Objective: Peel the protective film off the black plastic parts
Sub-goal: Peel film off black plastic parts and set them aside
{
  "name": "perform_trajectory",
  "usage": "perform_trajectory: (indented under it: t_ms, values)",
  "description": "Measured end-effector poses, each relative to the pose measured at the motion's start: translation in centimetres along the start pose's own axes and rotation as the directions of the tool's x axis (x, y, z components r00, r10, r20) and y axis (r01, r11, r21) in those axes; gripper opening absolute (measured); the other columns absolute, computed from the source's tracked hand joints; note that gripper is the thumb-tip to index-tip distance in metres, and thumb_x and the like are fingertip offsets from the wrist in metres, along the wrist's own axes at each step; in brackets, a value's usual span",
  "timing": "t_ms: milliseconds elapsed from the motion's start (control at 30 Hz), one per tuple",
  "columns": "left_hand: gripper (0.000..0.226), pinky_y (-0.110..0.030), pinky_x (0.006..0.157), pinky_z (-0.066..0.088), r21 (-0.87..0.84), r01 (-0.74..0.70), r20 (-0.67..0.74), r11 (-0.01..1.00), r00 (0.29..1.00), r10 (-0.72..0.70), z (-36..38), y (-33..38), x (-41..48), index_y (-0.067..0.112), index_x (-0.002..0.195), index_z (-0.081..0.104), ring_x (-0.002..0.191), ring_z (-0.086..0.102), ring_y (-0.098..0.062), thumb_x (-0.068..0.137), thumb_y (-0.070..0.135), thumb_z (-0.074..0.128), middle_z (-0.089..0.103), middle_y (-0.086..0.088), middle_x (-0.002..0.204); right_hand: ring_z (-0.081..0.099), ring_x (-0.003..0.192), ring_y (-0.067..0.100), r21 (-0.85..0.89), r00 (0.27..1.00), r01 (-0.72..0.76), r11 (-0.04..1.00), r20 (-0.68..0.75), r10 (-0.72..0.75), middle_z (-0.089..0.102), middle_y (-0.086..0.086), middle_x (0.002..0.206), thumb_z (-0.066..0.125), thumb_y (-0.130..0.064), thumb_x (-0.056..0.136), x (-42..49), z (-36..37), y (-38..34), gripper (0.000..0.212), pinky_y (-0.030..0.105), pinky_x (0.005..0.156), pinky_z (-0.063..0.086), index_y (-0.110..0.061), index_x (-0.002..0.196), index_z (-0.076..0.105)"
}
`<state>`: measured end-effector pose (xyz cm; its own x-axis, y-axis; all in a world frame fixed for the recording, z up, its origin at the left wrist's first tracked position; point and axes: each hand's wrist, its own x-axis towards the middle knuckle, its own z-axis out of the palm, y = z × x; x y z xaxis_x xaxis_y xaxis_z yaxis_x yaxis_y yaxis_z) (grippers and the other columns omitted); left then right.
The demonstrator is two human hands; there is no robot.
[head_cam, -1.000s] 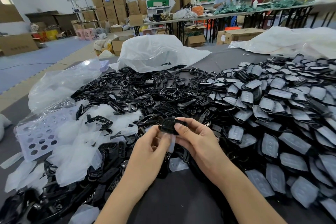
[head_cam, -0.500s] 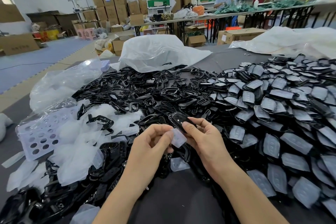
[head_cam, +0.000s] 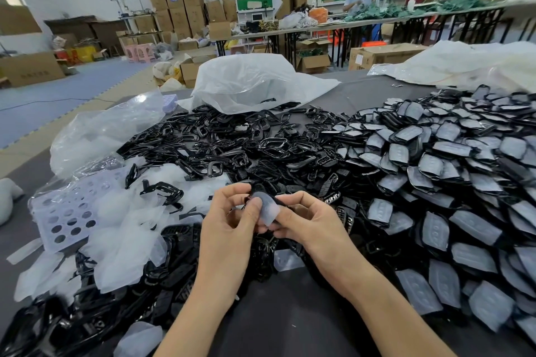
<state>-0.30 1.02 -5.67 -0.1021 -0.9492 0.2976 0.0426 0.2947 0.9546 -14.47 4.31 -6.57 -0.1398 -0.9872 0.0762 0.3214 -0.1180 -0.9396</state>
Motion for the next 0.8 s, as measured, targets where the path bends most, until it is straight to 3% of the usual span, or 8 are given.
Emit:
perform_trajectory:
  t_ms: [67,167,267,367,467,567,667,800]
  values:
    - [0.019,-0.012,0.064,0.051,0.015,0.003,0.0,1.0,1.0,-0.003,-0.09,-0.08,0.11,0.029,0.107,0.067,0.068,0.066,-0.002,0.095,0.015,0.065,0.07,0.012,0.082,0.076,0.081,0.021,0.04,1.0,0.008,0.999,0.017,-0.009,0.078,0.01,0.088,0.076,-0.028,0.083,-0.05,0.1,-0.17,0.019,0.023,0.071,0.059,-0.018,0.099,0.073]
    - [0.012,-0.017,0.067,0.055,-0.078,0.071,0.002,0.994,0.997,-0.071,-0.1,-0.28,0.27,0.021,0.104,0.07,0.074,0.068,-0.008,0.094,0.015,0.066,0.074,0.004,0.086,0.076,0.083,0.022,0.061,0.999,0.006,0.998,0.04,-0.009,0.078,0.011,0.093,0.074,-0.037,0.081,-0.13,0.34,-0.36,0.037,0.023,0.074,0.058,-0.012,0.108,0.07]
    - [0.01,-0.025,0.07,0.059,-0.211,0.171,0.036,0.962,0.985,-0.167,-0.09,-0.43,0.38,0.011,0.102,0.068,0.076,0.07,-0.02,0.093,0.012,0.067,0.072,-0.006,0.081,0.073,0.078,0.014,-0.063,0.999,0.046,0.997,-0.025,-0.048,0.077,0.006,0.089,0.077,-0.018,0.087,-0.05,0.21,-0.18,0.024,0.02,0.072,0.056,-0.015,0.11,0.07]
    - [0.013,-0.029,0.078,0.06,-0.202,0.225,0.144,0.953,0.97,-0.198,-0.19,-0.59,0.34,0.01,0.106,0.069,0.088,0.072,-0.03,0.096,0.014,0.062,0.075,-0.015,0.093,0.07,0.07,0.012,-0.104,0.992,0.077,0.992,-0.089,-0.087,0.076,0.006,0.081,0.07,-0.01,0.092,0.04,0.03,-0.11,0.013,0.019,0.067,0.056,-0.015,0.105,0.073]
    - [0.02,-0.027,0.082,0.058,-0.146,0.22,0.243,0.964,0.953,-0.181,-0.22,-0.27,0.18,0.019,0.106,0.074,0.093,0.072,-0.024,0.099,0.01,0.057,0.075,-0.012,0.102,0.067,0.066,0.013,-0.098,0.985,0.108,0.989,-0.126,-0.12,0.075,0.008,0.08,0.07,-0.018,0.092,0.0,-0.12,-0.26,0.01,0.019,0.063,0.055,-0.015,0.101,0.075]
    - [0.026,-0.024,0.078,0.056,-0.046,0.197,0.246,0.979,0.952,-0.18,-0.33,-0.13,0.13,0.026,0.103,0.074,0.082,0.07,-0.015,0.098,0.008,0.058,0.075,-0.003,0.093,0.069,0.065,0.014,-0.096,0.986,0.115,0.989,-0.111,-0.125,0.076,0.008,0.08,0.07,-0.023,0.091,-0.04,-0.04,-0.19,0.012,0.019,0.062,0.055,-0.016,0.098,0.076]
    - [0.014,-0.021,0.072,0.054,0.013,0.16,0.185,0.987,0.97,-0.16,-0.45,-0.17,0.15,0.019,0.101,0.072,0.071,0.066,-0.012,0.096,0.01,0.062,0.073,-0.003,0.08,0.071,0.068,0.013,-0.132,0.991,0.111,0.985,-0.063,-0.12,0.076,0.005,0.08,0.072,-0.015,0.091,0.0,-0.15,-0.03,0.01,0.02,0.064,0.056,-0.016,0.101,0.073]
    - [0.009,-0.019,0.069,0.056,0.005,0.136,0.179,0.991,0.975,-0.135,-0.35,0.13,0.0,0.011,0.1,0.069,0.072,0.071,-0.013,0.098,0.01,0.06,0.076,-0.004,0.079,0.072,0.07,0.013,-0.176,0.989,0.12,0.977,-0.066,-0.133,0.076,0.005,0.08,0.069,-0.01,0.094,0.14,-0.47,-0.04,0.013,0.019,0.066,0.056,-0.018,0.103,0.072]
